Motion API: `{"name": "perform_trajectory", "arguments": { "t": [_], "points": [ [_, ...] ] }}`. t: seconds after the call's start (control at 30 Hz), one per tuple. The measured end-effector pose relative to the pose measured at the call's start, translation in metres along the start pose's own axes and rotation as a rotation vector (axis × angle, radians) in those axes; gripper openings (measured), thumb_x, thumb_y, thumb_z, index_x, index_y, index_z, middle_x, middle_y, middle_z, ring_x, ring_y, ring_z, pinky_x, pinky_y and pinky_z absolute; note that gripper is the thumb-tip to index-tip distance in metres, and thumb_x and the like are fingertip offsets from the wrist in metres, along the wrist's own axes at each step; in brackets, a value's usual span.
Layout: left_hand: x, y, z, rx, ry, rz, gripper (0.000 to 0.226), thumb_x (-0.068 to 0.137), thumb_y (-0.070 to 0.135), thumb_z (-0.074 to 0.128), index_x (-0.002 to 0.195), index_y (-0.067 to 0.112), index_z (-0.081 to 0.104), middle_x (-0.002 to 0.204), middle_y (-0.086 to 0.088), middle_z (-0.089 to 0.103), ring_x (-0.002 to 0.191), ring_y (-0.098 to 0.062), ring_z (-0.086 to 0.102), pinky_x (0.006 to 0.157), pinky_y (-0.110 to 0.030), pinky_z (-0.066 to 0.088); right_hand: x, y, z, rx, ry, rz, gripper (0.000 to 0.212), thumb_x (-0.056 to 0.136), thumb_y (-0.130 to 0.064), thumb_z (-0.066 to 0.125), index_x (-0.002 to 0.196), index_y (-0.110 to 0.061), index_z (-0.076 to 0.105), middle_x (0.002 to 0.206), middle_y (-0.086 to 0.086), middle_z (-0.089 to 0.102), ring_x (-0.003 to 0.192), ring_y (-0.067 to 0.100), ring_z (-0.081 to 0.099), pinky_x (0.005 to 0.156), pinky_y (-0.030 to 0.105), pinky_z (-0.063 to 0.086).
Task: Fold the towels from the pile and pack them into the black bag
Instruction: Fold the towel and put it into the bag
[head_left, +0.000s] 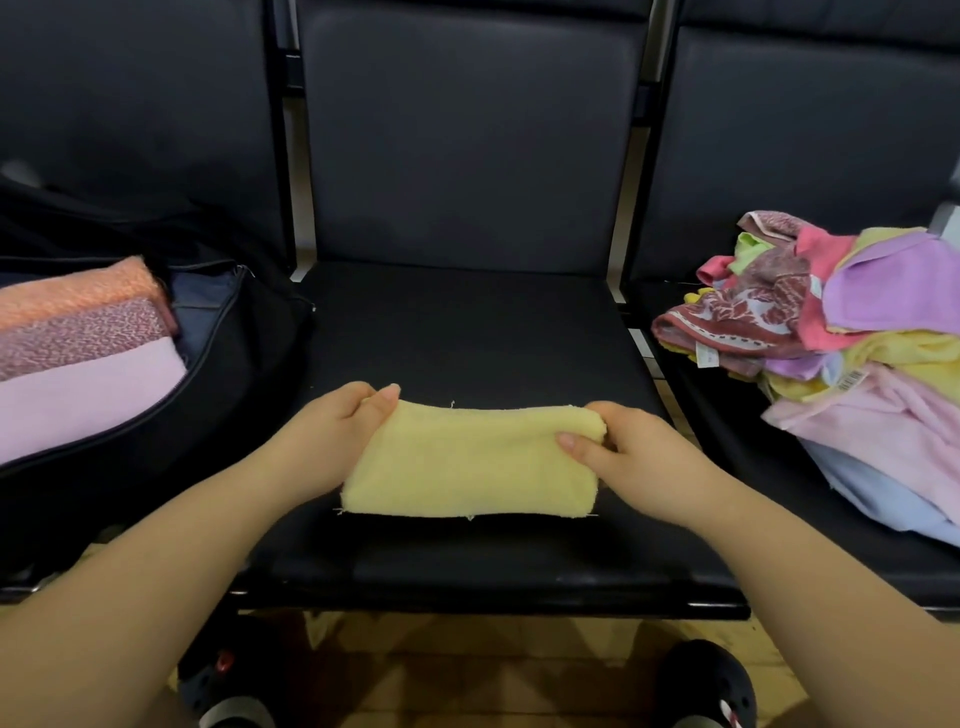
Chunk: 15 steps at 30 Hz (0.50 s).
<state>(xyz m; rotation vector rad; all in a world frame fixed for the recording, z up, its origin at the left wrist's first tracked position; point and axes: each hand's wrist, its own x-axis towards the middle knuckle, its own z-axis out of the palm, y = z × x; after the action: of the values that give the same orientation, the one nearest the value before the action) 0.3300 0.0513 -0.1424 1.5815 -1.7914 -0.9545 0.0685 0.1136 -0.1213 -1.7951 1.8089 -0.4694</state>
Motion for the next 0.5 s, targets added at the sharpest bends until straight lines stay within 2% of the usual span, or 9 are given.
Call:
{"name": "perform_trajectory", "arguments": {
  "t": [0.07, 0.13, 0.2, 0.3, 0.4, 0.5],
  "points": [
    [0.006, 0.003, 0.001, 0.016, 0.005, -0.039, 0.040, 0.093, 0.051, 0.046, 0.082, 0.015, 0.057, 0.074, 0.004, 0.056, 0.074, -0.014, 0.054, 0.064, -0.028, 0.038, 0.009, -0.001, 0.003, 0.033, 0.016, 0.059, 0.020, 0.096, -0.043, 0.049, 0.107, -0.026, 0.053, 0.089, -0.005, 0.063, 0.080, 0.011, 0.063, 0.075, 0.034, 0.056],
    [0.010, 0.006, 0.002, 0.050, -0.055, -0.082, 0.039, 0.086, 0.060, 0.051, 0.093, 0.023, 0.057, 0.087, 0.007, 0.060, 0.083, -0.011, 0.058, 0.066, -0.025, 0.040, 0.019, -0.002, 0.005, 0.034, 0.034, 0.110, 0.023, 0.097, -0.040, 0.048, 0.113, -0.025, 0.051, 0.092, -0.003, 0.062, 0.081, 0.013, 0.064, 0.078, 0.037, 0.056],
    [0.016, 0.005, 0.000, 0.147, -0.118, -0.090, 0.042, 0.079, 0.062, 0.060, 0.100, 0.027, 0.055, 0.094, 0.007, 0.059, 0.087, -0.009, 0.058, 0.065, -0.024, 0.042, 0.029, -0.001, 0.007, 0.021, 0.053, 0.173, 0.020, 0.098, -0.035, 0.047, 0.114, -0.025, 0.050, 0.092, -0.003, 0.061, 0.079, 0.014, 0.063, 0.074, 0.035, 0.057],
    [0.028, -0.003, 0.002, 0.369, -0.148, -0.076, 0.041, 0.076, 0.061, 0.064, 0.096, 0.027, 0.055, 0.096, 0.005, 0.060, 0.087, -0.010, 0.057, 0.070, -0.027, 0.045, 0.039, 0.001, 0.009, 0.014, 0.036, 0.274, 0.018, 0.097, -0.033, 0.046, 0.112, -0.024, 0.050, 0.093, 0.000, 0.060, 0.074, 0.016, 0.064, 0.067, 0.033, 0.058],
    [0.035, -0.006, 0.005, 0.464, -0.158, -0.125, 0.047, 0.074, 0.066, 0.062, 0.097, 0.026, 0.053, 0.102, 0.004, 0.057, 0.093, -0.014, 0.055, 0.076, -0.028, 0.044, 0.045, 0.002, 0.008, -0.072, -0.002, 0.265, 0.025, 0.097, -0.035, 0.046, 0.120, -0.027, 0.046, 0.108, -0.002, 0.055, 0.079, 0.011, 0.058, 0.063, 0.027, 0.050],
    [0.039, -0.001, 0.004, 0.437, -0.213, -0.168, 0.057, 0.071, 0.064, 0.068, 0.108, 0.023, 0.054, 0.108, 0.005, 0.056, 0.099, -0.014, 0.056, 0.085, -0.029, 0.047, 0.048, 0.001, 0.005, 0.026, -0.054, 0.274, 0.031, 0.095, -0.027, 0.045, 0.125, -0.029, 0.045, 0.105, -0.003, 0.055, 0.084, 0.012, 0.058, 0.072, 0.029, 0.053]
  ]
}}
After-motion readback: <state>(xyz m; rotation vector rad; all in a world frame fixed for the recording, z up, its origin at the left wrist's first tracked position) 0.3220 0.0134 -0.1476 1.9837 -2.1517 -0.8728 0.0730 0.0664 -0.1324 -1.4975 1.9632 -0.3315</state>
